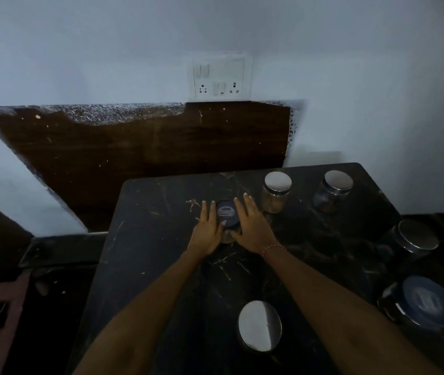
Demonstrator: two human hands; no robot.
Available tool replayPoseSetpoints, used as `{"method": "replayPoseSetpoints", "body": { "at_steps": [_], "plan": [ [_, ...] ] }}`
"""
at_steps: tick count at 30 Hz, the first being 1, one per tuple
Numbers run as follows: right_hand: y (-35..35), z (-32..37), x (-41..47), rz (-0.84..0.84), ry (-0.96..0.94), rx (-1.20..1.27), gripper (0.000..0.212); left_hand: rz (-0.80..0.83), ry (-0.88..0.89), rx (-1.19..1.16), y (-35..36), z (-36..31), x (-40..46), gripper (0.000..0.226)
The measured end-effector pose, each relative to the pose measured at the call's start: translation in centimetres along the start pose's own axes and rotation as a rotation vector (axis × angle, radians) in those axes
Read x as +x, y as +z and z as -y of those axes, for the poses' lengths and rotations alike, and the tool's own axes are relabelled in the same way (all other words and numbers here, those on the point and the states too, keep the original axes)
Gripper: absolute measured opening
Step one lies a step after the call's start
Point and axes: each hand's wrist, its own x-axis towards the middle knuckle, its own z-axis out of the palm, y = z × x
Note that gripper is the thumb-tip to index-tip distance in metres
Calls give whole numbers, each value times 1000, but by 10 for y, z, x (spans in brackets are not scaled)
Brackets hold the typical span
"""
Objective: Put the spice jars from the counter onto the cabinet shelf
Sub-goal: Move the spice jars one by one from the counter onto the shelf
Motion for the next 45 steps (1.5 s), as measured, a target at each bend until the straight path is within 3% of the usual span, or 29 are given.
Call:
{"method": "replayPoseSetpoints", "body": {
  "at_steps": [2, 4, 13, 18, 25, 30, 36, 40, 43, 45],
  "plan": [
    [6, -1, 5, 59, 49, 80, 97, 29, -110, -391, 6, 2, 2, 65],
    [13, 2, 12, 100, 97, 179, 102, 42, -188, -639, 8, 2, 2, 56],
    [20, 26, 36, -30, 206, 221, 97, 19, -288, -767, -2, 6, 5, 41],
    [-13, 26, 49, 48, 154, 534, 94, -49, -287, -823, -46, 10, 3, 32],
    [-62, 32, 61, 365, 96, 1148, 55, 229, -170, -1113, -100, -12, -4, 47],
    [-88, 43, 63, 268, 136, 1284, 51, 390, -238, -1285, -111, -30, -10, 53],
    [-93, 62, 47, 64, 111, 1053, 74, -44, -64, -1097, -108, -55, -5, 53],
    [-90, 80, 45, -132, 143, 1131, 89, -87, -11, -1141, -116, -75, -5, 51],
    [-101, 76, 45, -84, 155, 1299, 86, -108, -15, -1162, -128, -76, -7, 38],
    [-107, 75, 42, -22, 141, 1383, 85, -27, -22, -1201, -134, -75, -10, 39]
  ]
}}
